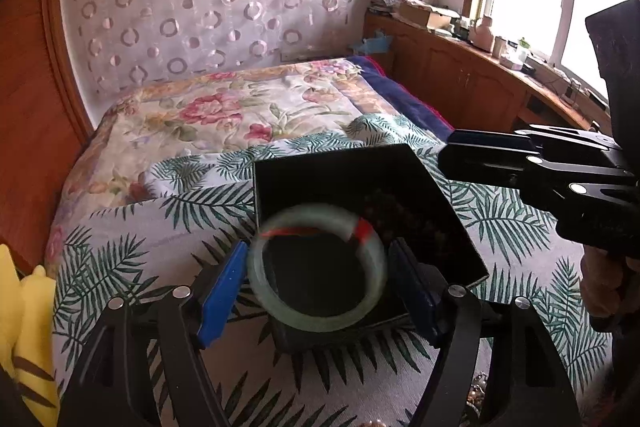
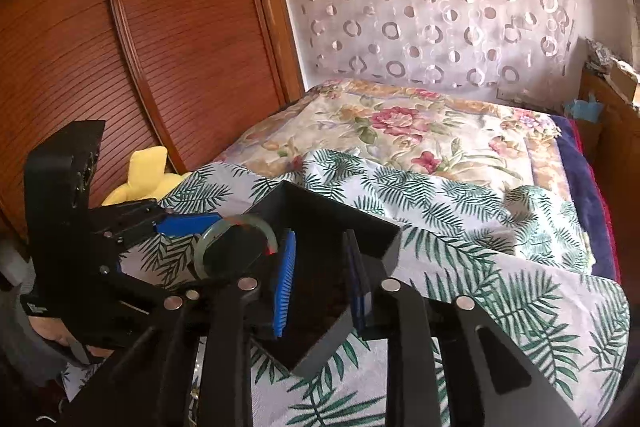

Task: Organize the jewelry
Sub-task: 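Carry the bangle and bead bracelet into the black box and open both tools, then move both tools back over the jewelry pile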

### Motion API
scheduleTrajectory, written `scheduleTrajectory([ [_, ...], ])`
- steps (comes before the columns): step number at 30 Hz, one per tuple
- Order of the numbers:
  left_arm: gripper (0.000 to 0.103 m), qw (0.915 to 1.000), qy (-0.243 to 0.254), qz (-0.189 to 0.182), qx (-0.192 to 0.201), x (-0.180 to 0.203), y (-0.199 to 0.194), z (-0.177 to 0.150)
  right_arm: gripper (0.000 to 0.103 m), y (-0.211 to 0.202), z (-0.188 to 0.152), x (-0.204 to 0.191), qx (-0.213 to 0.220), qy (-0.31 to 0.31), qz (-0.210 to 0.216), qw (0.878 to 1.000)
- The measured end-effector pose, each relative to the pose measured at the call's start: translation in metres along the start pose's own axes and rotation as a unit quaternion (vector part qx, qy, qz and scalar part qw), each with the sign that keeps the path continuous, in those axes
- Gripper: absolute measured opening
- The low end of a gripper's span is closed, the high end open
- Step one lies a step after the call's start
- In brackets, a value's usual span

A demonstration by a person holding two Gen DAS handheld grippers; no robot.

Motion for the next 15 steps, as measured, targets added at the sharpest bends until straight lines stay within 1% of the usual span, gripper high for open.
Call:
scheduleTrajectory([
  [1, 0.078, 1.0, -0.001, -0.001, 0.005, 0.0, -0.004, 0.0, 0.027, -0.004, -0.001, 0.0, 0.001, 0.0, -0.004, 1.0],
  [4, 0.078, 0.9999, -0.002, -0.005, 0.015, -0.001, -0.016, -0.002, 0.026, -0.016, -0.004, -0.001, 0.004, 0.003, -0.013, 1.0],
  [6, 0.082, 0.9997, -0.002, -0.005, 0.022, -0.003, -0.025, -0.005, 0.026, -0.024, -0.008, -0.005, 0.004, 0.003, -0.02, 1.0],
  [8, 0.087, 0.9995, -0.003, -0.007, 0.03, -0.003, -0.036, -0.011, 0.026, -0.032, -0.014, -0.011, 0.004, 0.002, -0.026, 1.0],
  [15, 0.095, 0.9986, -0.005, -0.002, 0.052, -0.012, -0.073, -0.046, 0.027, -0.064, -0.051, -0.044, 0.004, 0.01, -0.038, 0.999],
])
Point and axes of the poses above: each gripper's, at about its wrist camera, not at the fingertips, and y roughly the way its jaws point, x to its right, z to its top, the point moved 3 cm from there along y, roughly the way its jaws point, and after that the axes turned 15 degrees about -y, right-handed, at the moved point
